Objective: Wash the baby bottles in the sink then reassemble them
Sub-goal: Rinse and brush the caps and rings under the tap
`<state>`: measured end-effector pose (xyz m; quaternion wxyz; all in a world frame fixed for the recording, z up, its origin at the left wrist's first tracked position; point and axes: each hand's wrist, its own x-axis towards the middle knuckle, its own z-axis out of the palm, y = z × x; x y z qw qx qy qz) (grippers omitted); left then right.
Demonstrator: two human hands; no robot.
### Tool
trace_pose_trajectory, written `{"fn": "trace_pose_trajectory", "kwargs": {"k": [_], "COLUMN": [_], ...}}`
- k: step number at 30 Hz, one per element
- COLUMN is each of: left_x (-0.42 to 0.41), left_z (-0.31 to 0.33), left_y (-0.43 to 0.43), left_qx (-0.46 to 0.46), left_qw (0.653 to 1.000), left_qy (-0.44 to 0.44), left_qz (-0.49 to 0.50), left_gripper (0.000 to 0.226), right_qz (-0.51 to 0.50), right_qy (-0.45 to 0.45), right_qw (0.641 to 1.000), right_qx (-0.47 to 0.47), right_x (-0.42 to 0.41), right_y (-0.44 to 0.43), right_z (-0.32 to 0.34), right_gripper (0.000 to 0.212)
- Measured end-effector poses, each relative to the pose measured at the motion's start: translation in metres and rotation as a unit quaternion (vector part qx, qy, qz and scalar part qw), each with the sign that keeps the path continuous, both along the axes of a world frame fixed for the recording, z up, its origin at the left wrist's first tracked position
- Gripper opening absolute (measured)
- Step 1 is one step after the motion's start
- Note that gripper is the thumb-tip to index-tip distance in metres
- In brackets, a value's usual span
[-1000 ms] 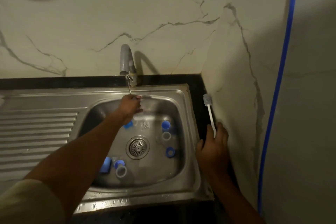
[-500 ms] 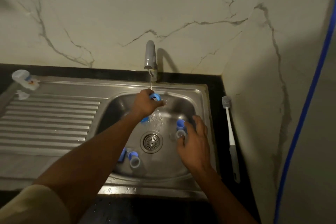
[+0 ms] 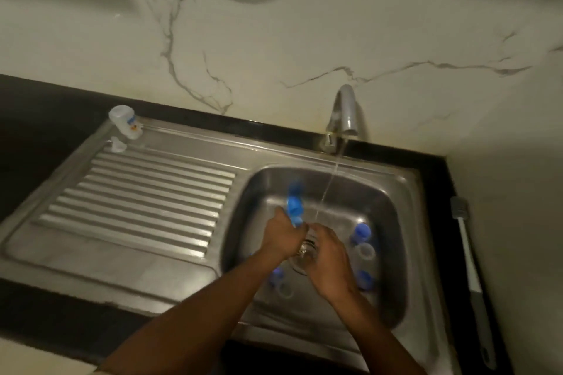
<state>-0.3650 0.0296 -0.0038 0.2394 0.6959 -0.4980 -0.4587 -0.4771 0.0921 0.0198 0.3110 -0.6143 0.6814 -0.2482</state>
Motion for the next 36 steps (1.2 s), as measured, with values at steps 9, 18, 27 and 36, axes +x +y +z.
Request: {"fn": "trace_pose_trajectory", "kwargs": {"k": [9,18,27,36], "left_x": [0.235,0.438,0.49,0.485], "left_z": [0.021,0.026,-0.007,-0.008], "left_y": [-0.044,-0.1,-0.12,-0.126], "left_qx": [-0.041,-0.087,-0.107,-0.092], "left_qw": [0.987,0.984,0.99,0.99], "left_qy": [0.068,0.056,-0.011,-0.056], "left_qz": [0.141,0.148,0.09,0.093], "left_gripper": [0.066,0.018,0.031,0.04], "right_qz": [0.054,0.12,0.052,0.072], "right_qy": [-0.13,-0.111,0.048,0.057], "right_qw": [0.988,0.985,0.996,0.994], "right_qx": [-0.057,-0.058,-0.062,-0.054], "right_x": [0.222,0.436,0.487,0.481], "right_y": [-0.082,-0.177,-0.213,-0.214], "right_z": [0.02,-0.014,-0.065,-0.064], "right_gripper": [0.045,0.042,0.035,0.045]}}
